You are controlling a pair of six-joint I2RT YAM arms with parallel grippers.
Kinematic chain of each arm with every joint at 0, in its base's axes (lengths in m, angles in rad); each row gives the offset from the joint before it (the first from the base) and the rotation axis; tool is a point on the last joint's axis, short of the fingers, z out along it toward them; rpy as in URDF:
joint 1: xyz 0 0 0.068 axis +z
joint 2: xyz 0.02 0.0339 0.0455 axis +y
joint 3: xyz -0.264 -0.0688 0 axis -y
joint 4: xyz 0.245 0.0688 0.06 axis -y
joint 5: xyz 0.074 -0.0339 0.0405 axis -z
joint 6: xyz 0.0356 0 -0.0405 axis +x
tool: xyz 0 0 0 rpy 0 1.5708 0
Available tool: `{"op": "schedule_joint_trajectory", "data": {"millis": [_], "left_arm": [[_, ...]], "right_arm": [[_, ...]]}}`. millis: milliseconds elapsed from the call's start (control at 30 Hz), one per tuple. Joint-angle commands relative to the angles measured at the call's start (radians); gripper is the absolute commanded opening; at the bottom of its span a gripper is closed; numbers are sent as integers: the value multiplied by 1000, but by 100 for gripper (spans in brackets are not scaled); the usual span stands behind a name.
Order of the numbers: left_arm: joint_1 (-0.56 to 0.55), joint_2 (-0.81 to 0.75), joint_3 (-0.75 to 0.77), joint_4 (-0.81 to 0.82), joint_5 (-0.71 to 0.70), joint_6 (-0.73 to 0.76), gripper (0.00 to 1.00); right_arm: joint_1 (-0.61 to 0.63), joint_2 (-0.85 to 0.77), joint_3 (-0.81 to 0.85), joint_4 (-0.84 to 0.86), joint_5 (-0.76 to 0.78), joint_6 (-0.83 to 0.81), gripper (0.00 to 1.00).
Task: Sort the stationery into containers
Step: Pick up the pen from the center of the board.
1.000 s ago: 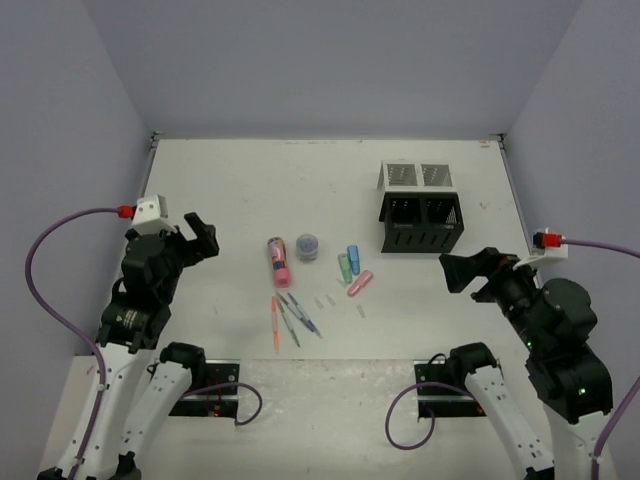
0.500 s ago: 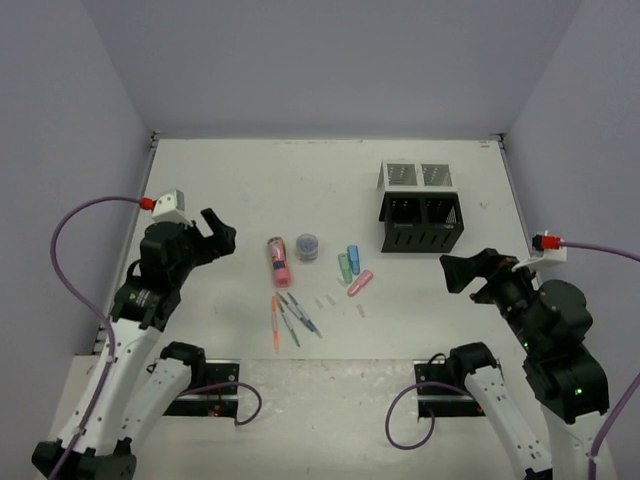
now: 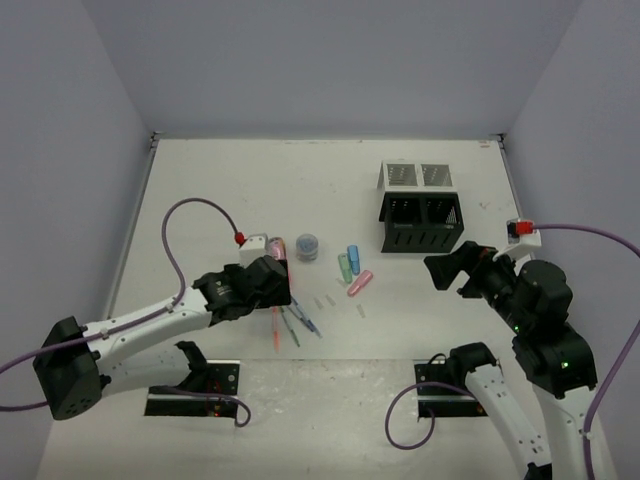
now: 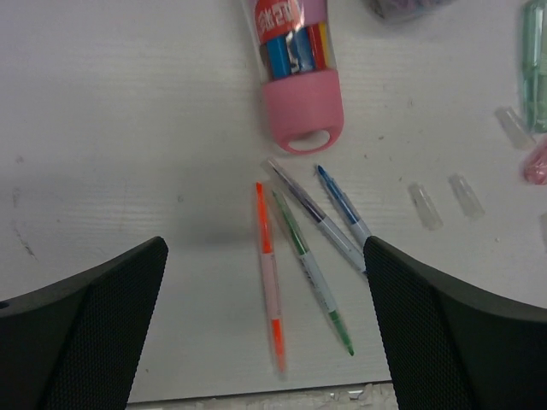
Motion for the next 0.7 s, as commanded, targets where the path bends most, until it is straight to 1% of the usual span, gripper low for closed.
{"op": "schedule_joint_trajectory", "data": {"millis": [0, 33, 133, 167, 300, 333, 367, 500, 667], "left_arm": [[-133, 104, -20, -64, -114, -215, 93], [-182, 141, -8, -77, -123, -237, 90], [-264, 200, 26, -124, -147, -317, 75], [-281, 209, 32, -129, -145, -329, 72], [-310, 224, 29, -146, -138, -368, 61], [-311, 222, 28, -146, -140, -371, 56], [-311, 219, 26, -146, -141, -371, 53], [-311, 230, 23, -131, -148, -362, 48], [-311, 264, 6, -97, -131, -360, 48]], "right_arm": [[-2, -20, -19, 35, -14, -19, 99], [-2, -21, -17, 37, -18, -19, 99], [-1, -11, -11, 35, -27, -26, 99], [0, -8, -9, 35, -30, -27, 99], [0, -5, -8, 37, -36, -28, 99], [0, -6, -9, 37, -37, -29, 99], [0, -7, -11, 37, -37, -30, 99], [0, -3, -8, 43, -48, -30, 99], [0, 4, -6, 51, -63, -30, 99]]}}
